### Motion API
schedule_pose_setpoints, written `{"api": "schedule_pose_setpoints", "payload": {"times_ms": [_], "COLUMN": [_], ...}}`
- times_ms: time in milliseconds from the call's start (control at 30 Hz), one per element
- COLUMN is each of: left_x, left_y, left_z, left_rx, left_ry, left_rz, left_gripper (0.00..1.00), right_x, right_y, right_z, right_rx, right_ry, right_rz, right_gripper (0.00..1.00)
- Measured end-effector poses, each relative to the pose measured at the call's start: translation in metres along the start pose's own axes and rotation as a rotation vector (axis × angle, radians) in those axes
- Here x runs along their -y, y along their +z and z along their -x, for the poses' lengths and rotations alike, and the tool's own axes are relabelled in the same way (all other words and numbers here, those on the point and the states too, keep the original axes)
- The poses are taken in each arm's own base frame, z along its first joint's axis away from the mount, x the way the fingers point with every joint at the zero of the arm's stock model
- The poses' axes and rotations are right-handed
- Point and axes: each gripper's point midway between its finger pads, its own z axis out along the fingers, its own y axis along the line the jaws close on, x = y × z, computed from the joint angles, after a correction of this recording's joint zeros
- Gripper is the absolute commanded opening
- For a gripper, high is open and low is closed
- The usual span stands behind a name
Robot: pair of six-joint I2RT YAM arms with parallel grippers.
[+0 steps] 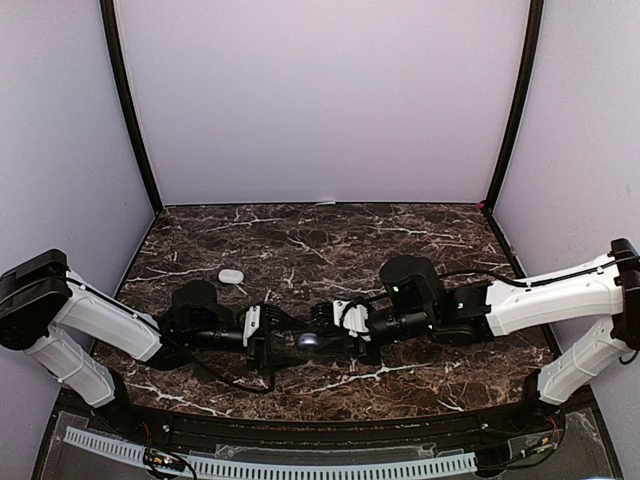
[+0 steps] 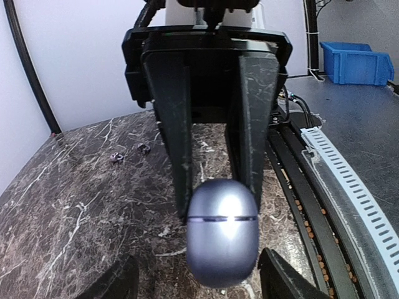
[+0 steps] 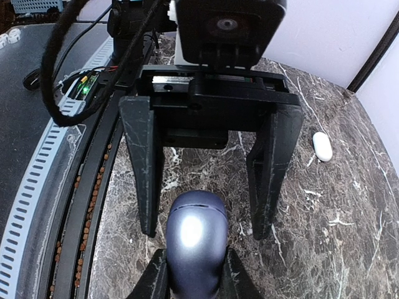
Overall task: Insert the wireless bluetooth earbuds into the charging case
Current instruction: Pass from the right arm to the left
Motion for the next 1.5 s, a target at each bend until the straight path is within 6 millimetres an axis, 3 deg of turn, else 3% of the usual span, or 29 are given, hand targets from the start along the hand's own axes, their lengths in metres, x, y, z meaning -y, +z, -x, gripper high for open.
{"api": "schedule_pose_setpoints", "payload": {"times_ms": [200,367,567,633,733,800,1000,1367,1500], "left_x": [0.01,0.014,0.016,0.017,0.018,0.02,0.023,0.021,0.017], "left_y": [0.001,0.001,0.001,0.001,0.001,0.001,0.0,0.002,0.005], "left_z": [0.002,0.001,0.001,0.001,0.001,0.002,0.002,0.005,0.006], "left_rx": [0.017,0.02,0.021,0.021,0.023,0.027,0.032,0.033,0.033], "left_ry": [0.0,0.002,0.005,0.006,0.01,0.019,0.036,0.044,0.034], "left_rz": [-0.059,-0.08,-0.092,-0.096,-0.102,-0.113,-0.133,-0.133,-0.119], "left_gripper": [0.67,0.55,0.52,0.53,0.67,0.68,0.57,0.55,0.44], "right_x": [0.0,0.0,-0.001,0.0,0.0,0.0,-0.001,-0.004,-0.003], "right_y": [0.001,0.003,0.005,0.006,0.006,0.006,0.006,0.007,0.007], "right_z": [0.0,-0.004,-0.007,-0.007,-0.007,-0.006,-0.007,-0.007,-0.006], "right_rx": [-0.004,-0.016,-0.025,-0.026,-0.026,-0.026,-0.028,-0.031,-0.03], "right_ry": [-0.011,-0.013,-0.013,-0.013,-0.016,-0.017,-0.016,-0.024,-0.025], "right_rz": [-0.006,-0.009,-0.007,-0.007,-0.007,-0.007,-0.005,0.002,0.001], "right_gripper": [0.16,0.16,0.16,0.16,0.16,0.16,0.16,0.17,0.16]}}
